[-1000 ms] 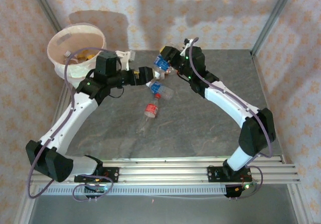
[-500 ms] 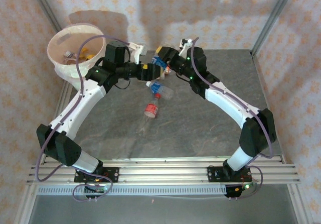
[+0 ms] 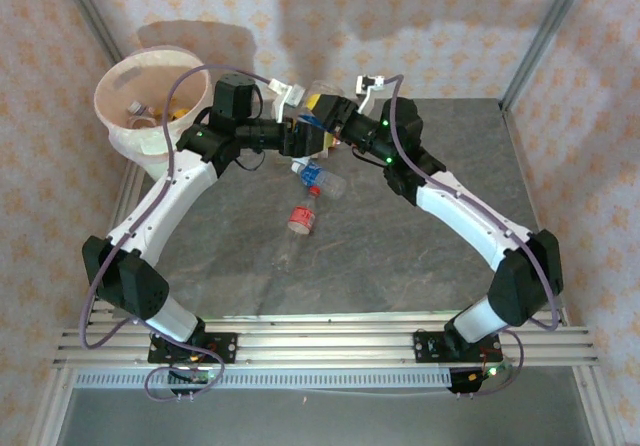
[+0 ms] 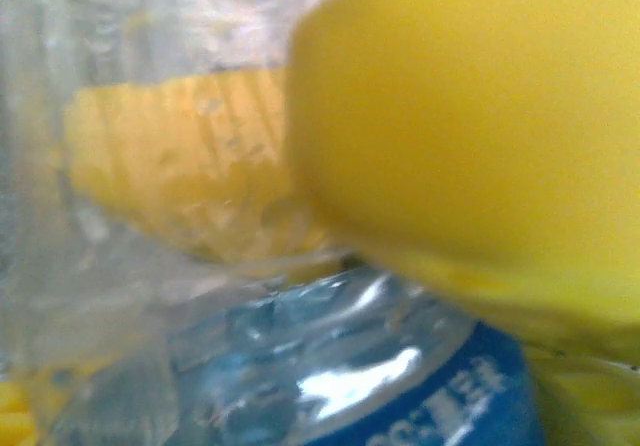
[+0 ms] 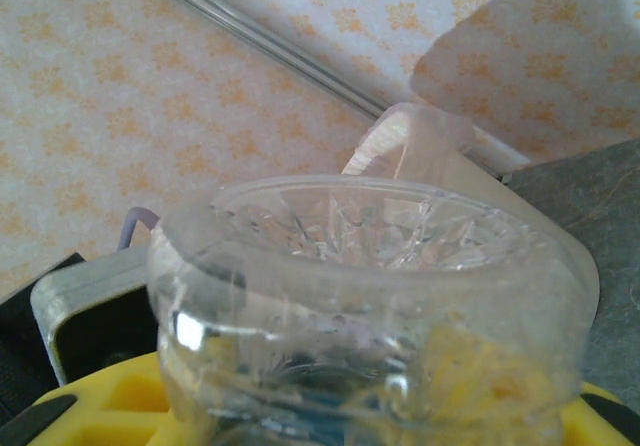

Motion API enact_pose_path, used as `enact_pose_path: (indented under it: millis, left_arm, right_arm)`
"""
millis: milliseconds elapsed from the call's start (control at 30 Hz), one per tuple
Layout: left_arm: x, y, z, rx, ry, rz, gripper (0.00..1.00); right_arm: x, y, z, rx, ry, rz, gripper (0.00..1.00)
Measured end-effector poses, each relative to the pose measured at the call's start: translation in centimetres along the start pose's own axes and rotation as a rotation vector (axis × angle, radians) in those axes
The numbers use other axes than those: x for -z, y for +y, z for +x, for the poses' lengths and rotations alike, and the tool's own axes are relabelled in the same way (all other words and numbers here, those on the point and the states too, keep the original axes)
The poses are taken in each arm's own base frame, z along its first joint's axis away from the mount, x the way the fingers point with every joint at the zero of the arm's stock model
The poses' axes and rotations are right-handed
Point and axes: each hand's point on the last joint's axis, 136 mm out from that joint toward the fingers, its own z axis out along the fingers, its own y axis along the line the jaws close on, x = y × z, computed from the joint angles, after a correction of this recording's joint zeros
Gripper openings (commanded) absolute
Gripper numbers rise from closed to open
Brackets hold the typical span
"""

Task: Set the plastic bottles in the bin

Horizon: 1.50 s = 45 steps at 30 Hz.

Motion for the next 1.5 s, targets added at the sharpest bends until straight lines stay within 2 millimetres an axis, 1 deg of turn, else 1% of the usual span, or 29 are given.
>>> enact_pose_path:
  millis: [33,67,200,267,300,367,400,433,500,567,667,700,767,833,900,933,1000,1067,1133,1200,1300,1367,1433,1500]
  left_arm:
    - [-0.1,-0.2,0.0,0.006,0.000,0.004,0.56]
    - [-0.1,-0.3,0.0,0.012,0.001,0.010,0.54]
    - [-0.1,-0.3,0.1,0.027,0.005,0.015,0.51]
    - [-0.1,-0.4,0.1,0.021,0.006,0.018,0.51]
    - [0.0,-0.4,0.1,0.020,0.006,0.014,0.51]
    - [0.0,-0.3,0.0,0.012,0.003,0.001,0.50]
    - [0.0,-0.1,-0.1,0.006,0.001,-0.012,0.49]
    - [0.1,0.1,-0.2,0.002,-0.003,-0.025,0.48]
    - [0.3,0.7,-0.3,-0.003,-0.008,-0.065,0.46]
    - [0.5,1.9,-0.4,0.001,-0.016,-0.124,0.46]
    - [1.3,4.4,-0.4,0.030,-0.031,-0.248,0.45]
    - [2.0,5.5,-0.5,0.043,-0.039,-0.305,0.44]
    - [3.5,7.5,-0.8,0.070,-0.058,-0.417,0.43]
    - [6.3,9.9,-1.9,0.097,-0.104,-0.582,0.44]
    - [9.6,11.6,-3.3,0.105,-0.171,-0.742,0.44]
    - [11.2,12.2,-3.9,0.102,-0.208,-0.810,0.44]
    - [15.2,12.8,-5.3,0.091,-0.298,-0.963,0.45]
    - [18.6,12.6,-6.5,0.081,-0.376,-1.086,0.45]
    - [21.2,12.3,-7.5,0.074,-0.443,-1.169,0.45]
    - [23.7,12.4,-8.4,0.084,-0.513,-1.235,0.45]
    - [26.7,13.6,-8.7,0.137,-0.582,-1.318,0.45]
    - [28.2,14.8,-8.8,0.183,-0.624,-1.359,0.45]
    - [29.2,16.3,-8.9,0.234,-0.669,-1.389,0.45]
    - [29.5,18.0,-8.8,0.288,-0.704,-1.408,0.45]
  right_arm:
    - [0.0,0.0,0.1,0.001,0.001,-0.003,0.45]
    - [0.1,-0.1,0.1,0.005,0.001,-0.003,0.48]
    - [0.1,-0.1,0.0,0.016,-0.005,-0.002,0.61]
    - [0.3,-0.2,0.0,0.025,-0.010,0.012,0.71]
    - [0.4,-0.3,0.0,0.031,-0.011,0.019,0.80]
    - [0.7,-0.5,-0.3,0.044,-0.029,0.050,0.90]
    - [1.0,-0.6,-0.6,0.056,-0.048,0.071,0.97]
    - [1.4,-0.6,-1.0,0.063,-0.070,0.089,1.00]
    - [2.5,-0.6,-2.0,0.075,-0.133,0.132,0.99]
    - [3.8,-0.4,-3.2,0.088,-0.200,0.166,0.99]
    - [5.8,0.0,-5.0,0.123,-0.292,0.216,0.99]
    - [6.3,0.1,-5.5,0.138,-0.317,0.235,0.99]
    - [7.4,0.0,-6.2,0.169,-0.355,0.275,0.99]
    - [8.1,-0.1,-6.6,0.199,-0.378,0.312,0.99]
    - [8.6,-0.4,-6.8,0.224,-0.391,0.342,0.99]
    - [8.8,-0.7,-6.8,0.232,-0.394,0.356,0.99]
    - [9.1,-1.4,-6.6,0.246,-0.393,0.385,0.99]
    - [9.2,-2.1,-6.4,0.251,-0.387,0.410,0.99]
    - [9.2,-2.8,-6.1,0.249,-0.377,0.431,0.99]
    - [9.3,-3.1,-5.9,0.248,-0.372,0.443,0.99]
    - [9.3,-3.4,-5.8,0.249,-0.367,0.450,0.99]
    - [9.4,-3.4,-5.7,0.255,-0.363,0.453,0.99]
    - [9.4,-3.4,-5.6,0.266,-0.359,0.455,0.99]
    - [9.4,-3.4,-5.5,0.275,-0.352,0.452,0.99]
